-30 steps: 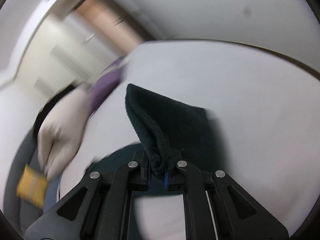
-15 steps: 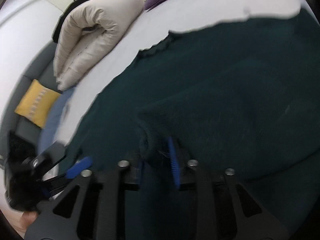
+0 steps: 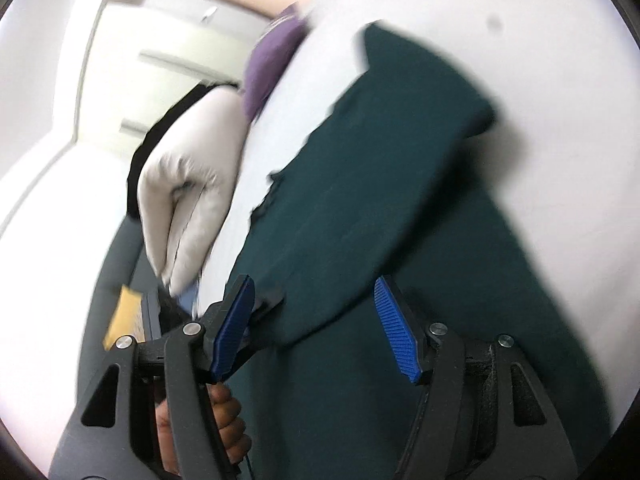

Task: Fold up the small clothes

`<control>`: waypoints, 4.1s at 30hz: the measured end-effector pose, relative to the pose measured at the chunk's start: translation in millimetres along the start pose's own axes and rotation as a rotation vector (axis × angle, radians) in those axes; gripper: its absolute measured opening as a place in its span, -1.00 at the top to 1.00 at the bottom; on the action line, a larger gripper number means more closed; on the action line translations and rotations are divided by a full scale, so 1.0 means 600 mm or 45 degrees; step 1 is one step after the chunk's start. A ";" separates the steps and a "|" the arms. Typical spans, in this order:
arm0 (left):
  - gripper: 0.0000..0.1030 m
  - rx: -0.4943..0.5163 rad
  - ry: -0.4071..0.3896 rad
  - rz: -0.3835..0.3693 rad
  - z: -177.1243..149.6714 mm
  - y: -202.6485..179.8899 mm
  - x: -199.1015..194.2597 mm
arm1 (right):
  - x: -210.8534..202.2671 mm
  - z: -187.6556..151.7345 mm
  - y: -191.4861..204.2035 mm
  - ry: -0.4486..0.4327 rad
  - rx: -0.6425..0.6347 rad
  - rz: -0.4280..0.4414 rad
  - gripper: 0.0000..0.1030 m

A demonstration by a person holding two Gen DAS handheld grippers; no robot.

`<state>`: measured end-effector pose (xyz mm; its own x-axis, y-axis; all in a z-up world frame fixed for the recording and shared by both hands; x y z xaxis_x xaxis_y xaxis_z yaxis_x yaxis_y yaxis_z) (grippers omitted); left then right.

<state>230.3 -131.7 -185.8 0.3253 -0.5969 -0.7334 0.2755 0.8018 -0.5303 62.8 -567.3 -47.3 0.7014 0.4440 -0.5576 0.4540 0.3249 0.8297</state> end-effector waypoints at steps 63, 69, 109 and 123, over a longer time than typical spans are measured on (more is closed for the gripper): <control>0.70 0.074 -0.265 0.222 0.059 0.191 -0.049 | 0.113 0.251 0.112 -0.251 -0.668 -0.526 0.80; 0.54 0.057 -0.258 0.157 0.055 0.193 -0.058 | 0.171 0.272 0.061 -0.143 -0.654 -0.586 0.88; 0.84 -0.857 -0.971 0.334 -0.135 0.549 -0.551 | 0.063 -0.152 0.225 0.098 -0.708 -0.059 -0.44; 0.60 0.299 -0.370 0.356 -0.024 0.019 -0.138 | -0.008 -0.051 0.120 0.006 -0.515 -0.094 -0.43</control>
<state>193.3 -72.8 -137.4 0.6472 -0.3691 -0.6670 0.3277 0.9247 -0.1937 75.5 -520.7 14.3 0.6721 0.4108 -0.6160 0.2497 0.6575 0.7109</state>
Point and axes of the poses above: each gripper's, at about its wrist camera, not at the fingertips, and x roughly the way its jaws point, y to its left, z to its top, the point moved 8 cm from there along x, roughly the way its jaws point, and after that the axes turned 14 degrees about x, right-handed, at the moved point
